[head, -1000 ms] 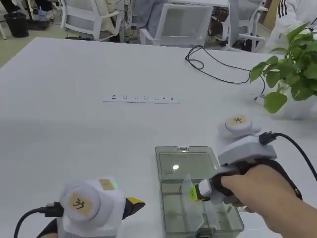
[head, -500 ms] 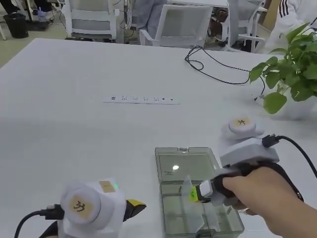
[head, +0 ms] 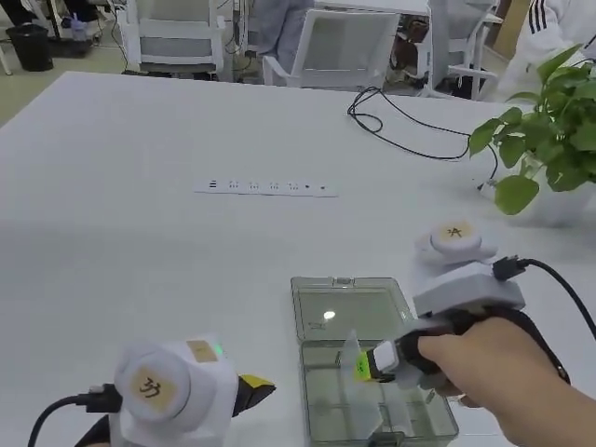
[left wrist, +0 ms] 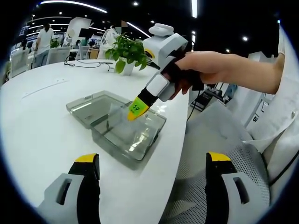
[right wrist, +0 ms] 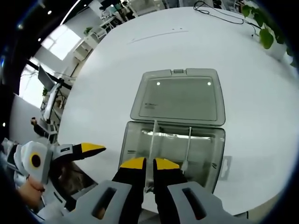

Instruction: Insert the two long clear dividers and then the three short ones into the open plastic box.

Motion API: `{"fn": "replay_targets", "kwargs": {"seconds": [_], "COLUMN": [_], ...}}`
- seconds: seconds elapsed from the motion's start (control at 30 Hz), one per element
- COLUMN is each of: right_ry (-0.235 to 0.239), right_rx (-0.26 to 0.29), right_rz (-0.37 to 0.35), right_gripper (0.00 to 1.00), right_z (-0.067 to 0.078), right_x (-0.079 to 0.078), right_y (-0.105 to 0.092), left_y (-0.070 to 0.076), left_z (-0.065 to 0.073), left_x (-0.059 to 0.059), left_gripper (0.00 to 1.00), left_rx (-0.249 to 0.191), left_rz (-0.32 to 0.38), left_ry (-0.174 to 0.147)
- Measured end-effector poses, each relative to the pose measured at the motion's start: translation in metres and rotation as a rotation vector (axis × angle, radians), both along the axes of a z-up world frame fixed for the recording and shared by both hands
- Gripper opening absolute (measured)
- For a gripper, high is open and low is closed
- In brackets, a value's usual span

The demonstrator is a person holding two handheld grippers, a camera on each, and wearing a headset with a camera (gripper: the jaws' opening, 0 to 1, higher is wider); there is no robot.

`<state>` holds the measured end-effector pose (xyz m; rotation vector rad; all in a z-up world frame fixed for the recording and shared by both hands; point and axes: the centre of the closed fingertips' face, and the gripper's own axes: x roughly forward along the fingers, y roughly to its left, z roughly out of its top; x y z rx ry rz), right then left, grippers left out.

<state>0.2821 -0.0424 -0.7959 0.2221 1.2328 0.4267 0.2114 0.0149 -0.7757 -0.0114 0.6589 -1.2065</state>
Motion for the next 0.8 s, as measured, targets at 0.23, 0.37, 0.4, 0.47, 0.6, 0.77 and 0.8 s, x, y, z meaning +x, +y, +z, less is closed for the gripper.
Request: {"fn": "replay_targets", "kwargs": {"seconds": [0.23, 0.37, 0.4, 0.47, 0.6, 0.77, 0.8], "right_ry": [0.013, 0.012, 0.011, 0.009, 0.003, 0.004, 0.002], "right_rx": [0.034, 0.054, 0.052, 0.057, 0.057, 0.049, 0.043], "right_rz": [-0.032, -0.052, -0.050, -0.055, -0.057, -0.045, -0.039], "right_gripper": [0.07, 0.07, 0.07, 0.07, 0.07, 0.07, 0.07], "right_z": [0.0003, -0.0004, -0.0008, -0.0013, -0.0009, -0.0011, -0.0010], "right_x": [0.0003, -0.0007, -0.0013, -0.0010, -0.0009, -0.0009, -0.0009], "right_y": [-0.0018, -0.0017, -0.0011, -0.0004, 0.0000, 0.0007, 0.0010], "left_y": [0.0015, 0.0029, 0.0030, 0.0028, 0.0016, 0.0009, 0.0009], "left_z": [0.0004, 0.0000, -0.0002, -0.0006, -0.0004, -0.0013, -0.0014], "left_x": [0.0001, 0.0005, 0.0004, 0.0003, 0.0008, 0.0003, 0.0003], "left_gripper": [0.96, 0.96, 0.96, 0.96, 0.96, 0.95, 0.95], "left_rx": [-0.001, -0.001, -0.002, -0.001, -0.004, -0.005, -0.005], "left_rz": [0.004, 0.009, 0.009, 0.009, 0.009, 0.006, 0.007], "left_ry": [0.001, 0.003, 0.004, 0.006, 0.007, 0.010, 0.011]}}
